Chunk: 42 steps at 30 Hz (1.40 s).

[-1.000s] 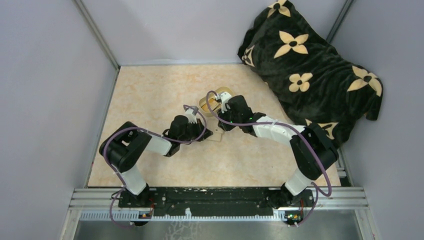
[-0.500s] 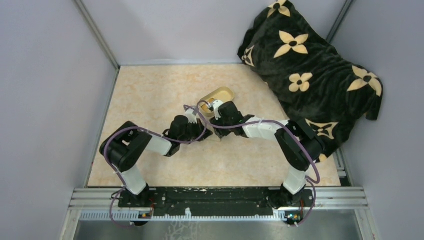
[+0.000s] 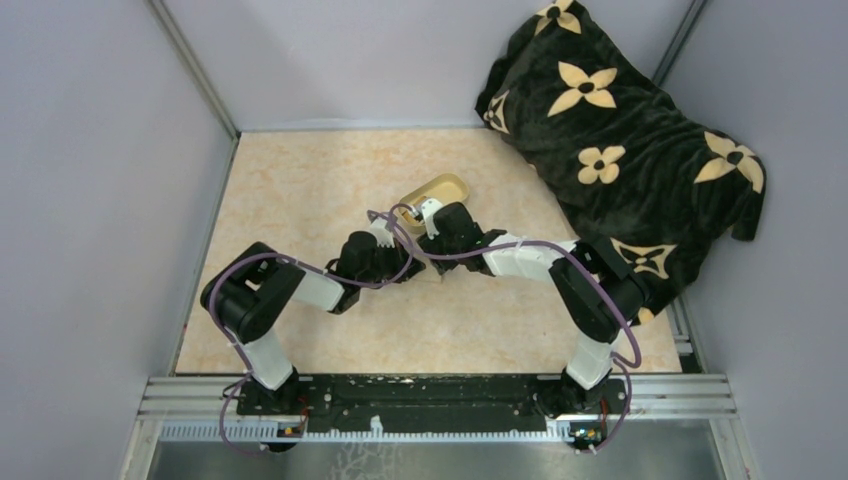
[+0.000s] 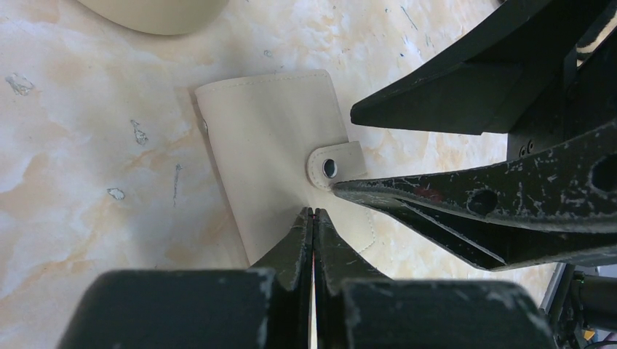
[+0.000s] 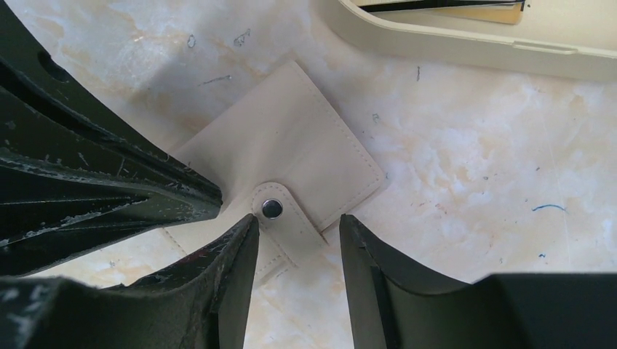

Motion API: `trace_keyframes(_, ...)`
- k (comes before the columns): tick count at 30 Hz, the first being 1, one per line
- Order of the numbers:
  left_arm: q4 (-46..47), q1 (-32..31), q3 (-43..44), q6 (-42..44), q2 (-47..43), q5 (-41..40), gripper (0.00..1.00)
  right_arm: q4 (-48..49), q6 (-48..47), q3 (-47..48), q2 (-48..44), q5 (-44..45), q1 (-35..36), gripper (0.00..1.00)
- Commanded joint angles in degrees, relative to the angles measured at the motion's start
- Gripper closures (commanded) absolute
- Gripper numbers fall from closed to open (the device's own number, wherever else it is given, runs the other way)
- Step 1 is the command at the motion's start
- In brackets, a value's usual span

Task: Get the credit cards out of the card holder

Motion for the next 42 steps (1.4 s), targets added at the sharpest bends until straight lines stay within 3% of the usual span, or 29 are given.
trace_keyframes(1, -0.03, 0.32, -1.01, 0.80, 1.03, 0.70, 1.00, 4.26, -1.32, 1.40, -0.66, -1.89, 0.76, 0.54)
trace_keyframes(15, 0.42, 0.95, -1.63, 0.48, 0.68, 1.56, 1.00, 2.99, -1.25, 0.67, 3.66, -5.87, 0.79, 0.51)
trace_keyframes(22, 0.48, 1.05, -1.54, 0.18, 0.96, 1.75, 1.00, 1.99, -0.38, 0.08, 3.89, -3.01, 0.76, 0.78)
trace_keyframes(26, 0.59, 1.14, -1.37, 0.11, 1.17, 1.95, 1.00, 2.03, 0.33, -0.10, 3.85, -1.36, 0.84, 0.99)
trace_keyframes(33, 0.61, 1.31, -1.45, -0.23, 1.24, 1.76, 1.00, 2.06, 3.24, -0.33, 3.17, 1.04, 0.53, 1.00)
trace_keyframes(42, -0.59, 2.03, -1.67, -2.25, 1.64, -0.76, 1.00, 6.46, 9.86, -3.26, -2.45, -8.94, -3.63, 1.00)
